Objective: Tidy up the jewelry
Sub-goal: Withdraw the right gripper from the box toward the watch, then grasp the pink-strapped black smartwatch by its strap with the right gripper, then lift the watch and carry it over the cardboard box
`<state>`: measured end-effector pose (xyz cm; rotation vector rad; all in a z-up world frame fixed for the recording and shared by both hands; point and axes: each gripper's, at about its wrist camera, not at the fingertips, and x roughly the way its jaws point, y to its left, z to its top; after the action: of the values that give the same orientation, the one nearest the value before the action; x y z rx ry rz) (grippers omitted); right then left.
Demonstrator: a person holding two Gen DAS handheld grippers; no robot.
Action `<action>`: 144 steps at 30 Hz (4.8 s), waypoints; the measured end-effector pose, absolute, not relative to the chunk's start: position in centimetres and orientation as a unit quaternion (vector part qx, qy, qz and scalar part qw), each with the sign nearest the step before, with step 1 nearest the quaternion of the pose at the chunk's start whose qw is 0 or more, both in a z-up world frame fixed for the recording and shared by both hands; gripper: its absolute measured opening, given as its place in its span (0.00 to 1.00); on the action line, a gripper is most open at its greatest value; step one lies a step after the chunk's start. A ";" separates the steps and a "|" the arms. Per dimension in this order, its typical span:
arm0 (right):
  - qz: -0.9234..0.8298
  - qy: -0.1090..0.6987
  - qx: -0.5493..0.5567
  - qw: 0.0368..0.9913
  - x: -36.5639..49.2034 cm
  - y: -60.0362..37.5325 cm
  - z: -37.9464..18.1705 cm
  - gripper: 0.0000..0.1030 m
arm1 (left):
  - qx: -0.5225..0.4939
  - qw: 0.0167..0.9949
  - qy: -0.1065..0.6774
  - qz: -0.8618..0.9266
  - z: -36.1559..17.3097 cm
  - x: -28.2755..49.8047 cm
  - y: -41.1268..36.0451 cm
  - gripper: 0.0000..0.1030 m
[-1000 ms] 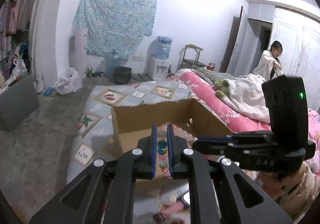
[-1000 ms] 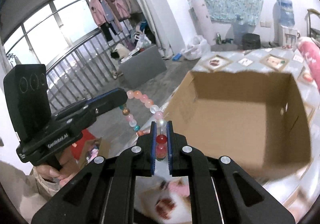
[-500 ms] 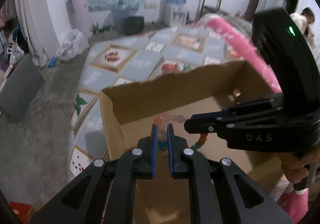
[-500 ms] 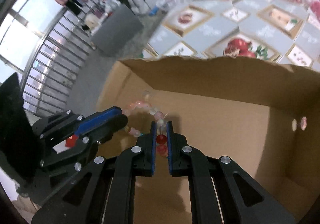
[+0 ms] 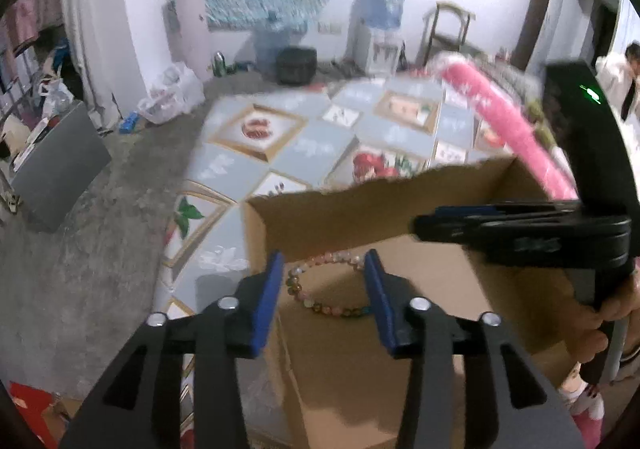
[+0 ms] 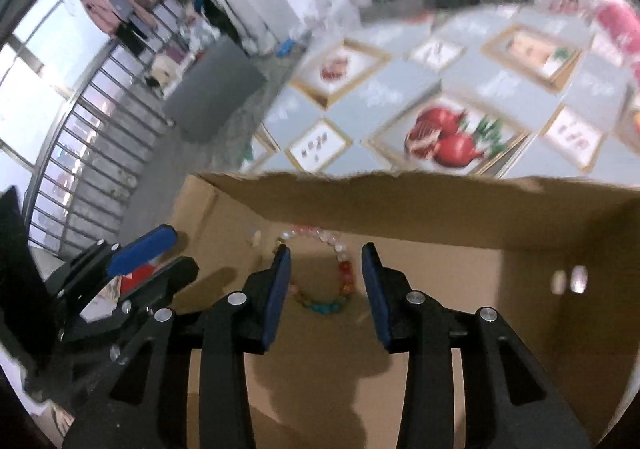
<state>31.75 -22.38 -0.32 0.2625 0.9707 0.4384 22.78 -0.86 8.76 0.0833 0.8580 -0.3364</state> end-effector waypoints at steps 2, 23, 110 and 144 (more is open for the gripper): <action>0.200 0.408 0.113 0.884 28.3 -23.9 2.4 0.48 | 0.023 0.908 0.388 -0.158 10.1 20.9 0.6 0.56; 0.000 0.303 0.012 0.953 4.6 -29.9 1.5 0.92 | -0.066 0.914 0.375 -0.144 4.2 3.1 8.6 0.95; 0.177 0.328 -0.220 0.901 4.9 -22.9 -4.5 0.01 | 0.224 0.889 0.311 -0.251 1.3 1.9 -4.3 0.04; 0.275 0.432 -0.142 0.847 18.7 -23.6 3.6 0.01 | 0.064 0.881 0.379 -0.275 8.0 14.0 -2.0 0.08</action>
<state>18.70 -23.57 3.59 -0.2986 0.9104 0.5798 14.02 -2.04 8.03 0.1343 0.7891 -0.5720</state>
